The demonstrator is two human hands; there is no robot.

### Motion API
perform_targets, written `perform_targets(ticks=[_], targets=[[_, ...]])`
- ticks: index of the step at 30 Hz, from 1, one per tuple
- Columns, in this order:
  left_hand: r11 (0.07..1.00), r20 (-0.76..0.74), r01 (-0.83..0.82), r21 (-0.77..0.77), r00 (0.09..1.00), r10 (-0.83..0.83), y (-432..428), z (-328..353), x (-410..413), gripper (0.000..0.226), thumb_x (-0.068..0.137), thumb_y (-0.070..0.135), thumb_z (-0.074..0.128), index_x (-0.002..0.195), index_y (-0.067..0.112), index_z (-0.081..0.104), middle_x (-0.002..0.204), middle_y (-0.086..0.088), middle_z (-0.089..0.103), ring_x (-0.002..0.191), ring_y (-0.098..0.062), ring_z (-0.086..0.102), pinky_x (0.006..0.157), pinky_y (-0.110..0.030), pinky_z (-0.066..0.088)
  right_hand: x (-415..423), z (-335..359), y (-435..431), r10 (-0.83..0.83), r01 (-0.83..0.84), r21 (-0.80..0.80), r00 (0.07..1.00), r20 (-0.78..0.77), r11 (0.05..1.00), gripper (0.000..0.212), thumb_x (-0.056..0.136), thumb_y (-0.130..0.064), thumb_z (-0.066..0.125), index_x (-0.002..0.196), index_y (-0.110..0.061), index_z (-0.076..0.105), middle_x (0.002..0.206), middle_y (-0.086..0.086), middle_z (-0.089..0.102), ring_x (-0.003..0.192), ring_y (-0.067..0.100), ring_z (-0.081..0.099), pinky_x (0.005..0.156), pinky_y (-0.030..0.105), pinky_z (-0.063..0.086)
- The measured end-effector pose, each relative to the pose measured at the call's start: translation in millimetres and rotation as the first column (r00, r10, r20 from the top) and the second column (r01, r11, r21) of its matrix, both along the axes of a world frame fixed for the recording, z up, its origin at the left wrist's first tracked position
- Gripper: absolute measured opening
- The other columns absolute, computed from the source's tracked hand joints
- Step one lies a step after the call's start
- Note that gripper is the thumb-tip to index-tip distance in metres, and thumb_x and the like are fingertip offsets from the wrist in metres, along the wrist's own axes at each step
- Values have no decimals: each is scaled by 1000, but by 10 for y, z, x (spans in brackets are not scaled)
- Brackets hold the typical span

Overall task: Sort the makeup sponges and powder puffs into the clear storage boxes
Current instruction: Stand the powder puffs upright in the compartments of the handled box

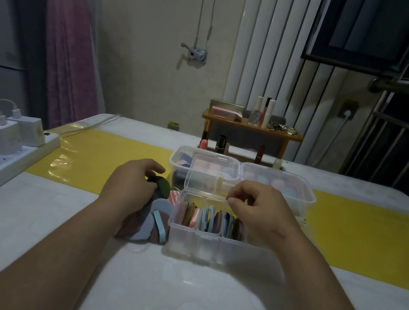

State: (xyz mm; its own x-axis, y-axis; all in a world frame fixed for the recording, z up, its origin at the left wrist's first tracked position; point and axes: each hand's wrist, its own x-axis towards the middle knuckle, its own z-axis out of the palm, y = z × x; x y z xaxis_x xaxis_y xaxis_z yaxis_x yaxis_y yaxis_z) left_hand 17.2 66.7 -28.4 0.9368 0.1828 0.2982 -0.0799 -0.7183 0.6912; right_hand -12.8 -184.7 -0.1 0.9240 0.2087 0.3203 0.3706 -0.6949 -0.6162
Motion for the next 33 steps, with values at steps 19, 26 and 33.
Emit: perform_targets(ticks=[19, 26, 33], targets=[[866, 298, 163, -474, 954, -17, -227, 142, -153, 34, 87, -8, 57, 76, 23, 65, 80, 3, 67, 78, -11, 63, 67, -16, 48, 25, -7, -11, 19, -20, 79, 1000, 5, 997, 15, 96, -18, 58, 94, -28, 69, 89, -10, 66, 88, 9, 62, 81, 32, 56], [826, 306, 268, -496, 944, -123, -306, 160, -195, 22, 85, -1, 70, 83, 20, 72, 83, 4, 72, 78, -3, 68, 70, -13, 52, 31, -9, 14, 40, -38, 99, 999, -15, 994, 17, 96, -18, 58, 94, -33, 66, 92, -10, 68, 90, 9, 64, 83, 32, 57], [830, 293, 315, -459, 936, -193, -401, 140, -247, 17, 84, 4, 74, 86, 21, 74, 86, 0, 74, 84, -13, 70, 78, -24, 58, -15, 20, 54, 95, -98, 137, 995, 30, 986, 24, 97, -17, 57, 100, -41, 63, 97, -22, 62, 81, 9, 59, 71, 21, 52]])
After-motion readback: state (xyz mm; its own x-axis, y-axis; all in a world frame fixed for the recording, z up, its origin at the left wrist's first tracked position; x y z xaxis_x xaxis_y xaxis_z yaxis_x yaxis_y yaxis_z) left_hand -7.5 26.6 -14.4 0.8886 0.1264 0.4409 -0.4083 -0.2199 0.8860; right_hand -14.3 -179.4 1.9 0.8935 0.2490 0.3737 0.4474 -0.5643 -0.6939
